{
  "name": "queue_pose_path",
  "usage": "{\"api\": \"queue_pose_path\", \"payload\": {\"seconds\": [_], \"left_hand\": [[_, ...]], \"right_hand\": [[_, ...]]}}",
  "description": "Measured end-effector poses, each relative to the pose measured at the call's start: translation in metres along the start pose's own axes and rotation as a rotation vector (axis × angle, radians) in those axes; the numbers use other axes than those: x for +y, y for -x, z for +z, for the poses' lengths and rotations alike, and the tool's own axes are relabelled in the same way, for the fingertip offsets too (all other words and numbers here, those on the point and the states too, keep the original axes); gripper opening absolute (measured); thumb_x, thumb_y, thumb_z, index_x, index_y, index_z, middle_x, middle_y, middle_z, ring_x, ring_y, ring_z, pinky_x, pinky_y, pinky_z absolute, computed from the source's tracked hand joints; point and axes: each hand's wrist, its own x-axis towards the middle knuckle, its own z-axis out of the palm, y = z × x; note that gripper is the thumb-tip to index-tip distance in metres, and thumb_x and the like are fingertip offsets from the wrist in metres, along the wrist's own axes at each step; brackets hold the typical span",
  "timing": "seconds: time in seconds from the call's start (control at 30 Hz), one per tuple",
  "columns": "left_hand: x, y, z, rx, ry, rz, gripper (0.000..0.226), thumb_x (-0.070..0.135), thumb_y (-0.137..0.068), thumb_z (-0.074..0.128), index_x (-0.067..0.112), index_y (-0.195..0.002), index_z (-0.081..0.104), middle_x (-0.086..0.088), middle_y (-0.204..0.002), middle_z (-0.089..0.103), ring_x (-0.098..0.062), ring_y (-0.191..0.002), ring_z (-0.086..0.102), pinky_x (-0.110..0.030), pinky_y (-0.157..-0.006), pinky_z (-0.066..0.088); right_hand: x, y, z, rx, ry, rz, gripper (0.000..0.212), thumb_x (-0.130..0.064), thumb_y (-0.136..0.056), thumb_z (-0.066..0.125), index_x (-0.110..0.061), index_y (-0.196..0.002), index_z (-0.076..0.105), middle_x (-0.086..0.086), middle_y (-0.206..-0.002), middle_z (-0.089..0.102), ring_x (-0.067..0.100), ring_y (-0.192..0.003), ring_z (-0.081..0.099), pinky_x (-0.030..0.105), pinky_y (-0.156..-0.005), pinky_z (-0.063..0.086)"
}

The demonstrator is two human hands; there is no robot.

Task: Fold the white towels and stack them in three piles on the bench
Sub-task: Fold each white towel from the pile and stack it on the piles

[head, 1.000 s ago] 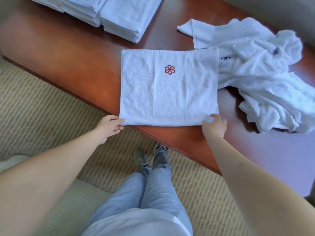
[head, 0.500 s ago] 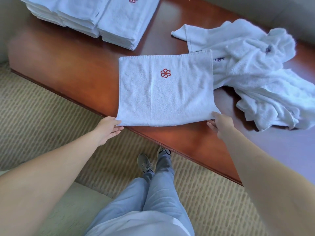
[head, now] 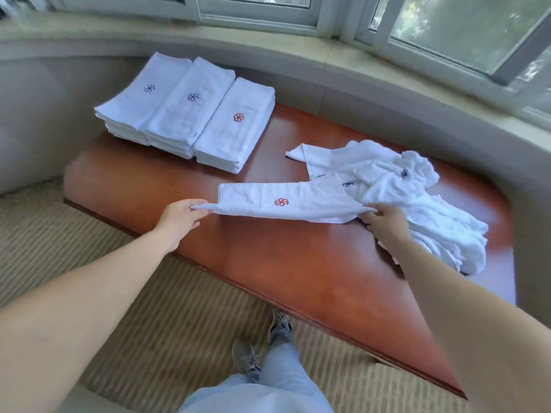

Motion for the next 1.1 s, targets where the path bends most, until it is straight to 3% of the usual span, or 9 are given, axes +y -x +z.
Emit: {"api": "queue_pose_path", "payload": {"seconds": [0.1, 0.23, 0.37, 0.5, 0.63, 0.77, 0.83, 0.97, 1.1], "left_hand": [[0.03, 0.011, -0.018, 0.013, -0.075, 0.105, 0.015, 0.02, -0.098, 0.065, 0.023, -0.105, 0.077, 0.006, -0.099, 0.079, -0.005, -0.097, 0.072, -0.026, -0.086, 0.053], [0.07, 0.025, -0.043, 0.037, -0.214, 0.239, 0.013, 0.018, -0.09, 0.067, 0.013, -0.084, 0.077, 0.004, -0.078, 0.077, -0.002, -0.06, 0.064, -0.025, -0.062, 0.045], [0.111, 0.021, -0.053, 0.063, -0.096, 0.276, 0.012, 0.015, -0.09, 0.069, 0.013, -0.079, 0.069, 0.002, -0.05, 0.052, -0.009, -0.045, 0.041, -0.018, -0.042, 0.03], [0.137, -0.004, -0.047, 0.082, -0.035, 0.251, 0.016, 0.014, -0.089, 0.069, 0.013, -0.075, 0.061, 0.006, -0.043, 0.038, -0.01, -0.041, 0.03, -0.019, -0.04, 0.022], [0.134, -0.046, -0.025, 0.11, -0.168, 0.102, 0.009, 0.018, -0.096, 0.067, 0.011, -0.093, 0.062, -0.001, -0.056, 0.047, -0.011, -0.042, 0.033, -0.016, -0.036, 0.023], [0.114, -0.096, 0.006, 0.083, -0.118, -0.097, 0.017, 0.016, -0.101, 0.061, 0.013, -0.117, 0.058, -0.009, -0.087, 0.071, -0.013, -0.063, 0.062, -0.018, -0.049, 0.043], [0.107, -0.119, 0.018, 0.066, -0.041, -0.168, 0.025, 0.017, -0.102, 0.061, 0.013, -0.126, 0.056, -0.007, -0.096, 0.075, -0.014, -0.077, 0.071, -0.021, -0.062, 0.049], [0.099, -0.153, 0.033, 0.034, 0.068, -0.251, 0.035, 0.022, -0.099, 0.067, 0.015, -0.133, 0.059, -0.003, -0.108, 0.077, -0.013, -0.1, 0.073, -0.023, -0.08, 0.056], [0.093, -0.164, 0.038, 0.011, 0.106, -0.278, 0.031, 0.021, -0.099, 0.066, 0.017, -0.129, 0.062, 0.0, -0.105, 0.078, -0.013, -0.103, 0.072, -0.026, -0.085, 0.056]], "right_hand": [[-0.028, 0.012, -0.023, 0.04, 0.019, -0.051, 0.012, -0.026, -0.072, 0.066, -0.031, -0.077, 0.076, -0.009, -0.065, 0.072, 0.016, -0.064, 0.064, 0.033, -0.068, 0.051], [-0.06, 0.02, -0.05, 0.137, 0.013, -0.135, 0.019, -0.028, -0.071, 0.054, -0.022, -0.061, 0.07, -0.006, -0.059, 0.069, 0.014, -0.059, 0.056, 0.035, -0.066, 0.047], [-0.087, 0.011, -0.061, 0.249, -0.081, -0.152, 0.022, -0.033, -0.067, 0.056, -0.013, -0.066, 0.065, -0.003, -0.046, 0.055, 0.017, -0.05, 0.047, 0.031, -0.059, 0.037], [-0.106, -0.017, -0.06, 0.279, -0.085, -0.112, 0.028, -0.039, -0.065, 0.056, -0.011, -0.062, 0.057, -0.005, -0.048, 0.043, 0.015, -0.047, 0.037, 0.031, -0.054, 0.03], [-0.098, -0.063, -0.037, 0.104, 0.003, 0.021, 0.024, -0.022, -0.081, 0.058, -0.007, -0.066, 0.068, 0.0, -0.051, 0.06, 0.022, -0.056, 0.055, 0.031, -0.062, 0.047], [-0.075, -0.111, 0.007, -0.031, -0.047, 0.119, 0.021, -0.013, -0.094, 0.052, -0.013, -0.078, 0.066, 0.008, -0.071, 0.07, 0.011, -0.049, 0.063, 0.02, -0.049, 0.051], [-0.067, -0.13, 0.025, -0.062, -0.128, 0.176, 0.02, -0.015, -0.098, 0.051, -0.017, -0.087, 0.068, 0.003, -0.081, 0.074, 0.009, -0.058, 0.066, 0.017, -0.055, 0.053], [-0.058, -0.157, 0.045, -0.095, -0.241, 0.247, 0.021, -0.014, -0.096, 0.052, -0.023, -0.093, 0.072, -0.003, -0.094, 0.076, 0.013, -0.075, 0.069, 0.019, -0.065, 0.057], [-0.053, -0.165, 0.049, -0.092, -0.309, 0.306, 0.021, -0.013, -0.095, 0.054, -0.021, -0.099, 0.072, 0.0, -0.1, 0.077, 0.015, -0.081, 0.072, 0.024, -0.076, 0.06]]}}
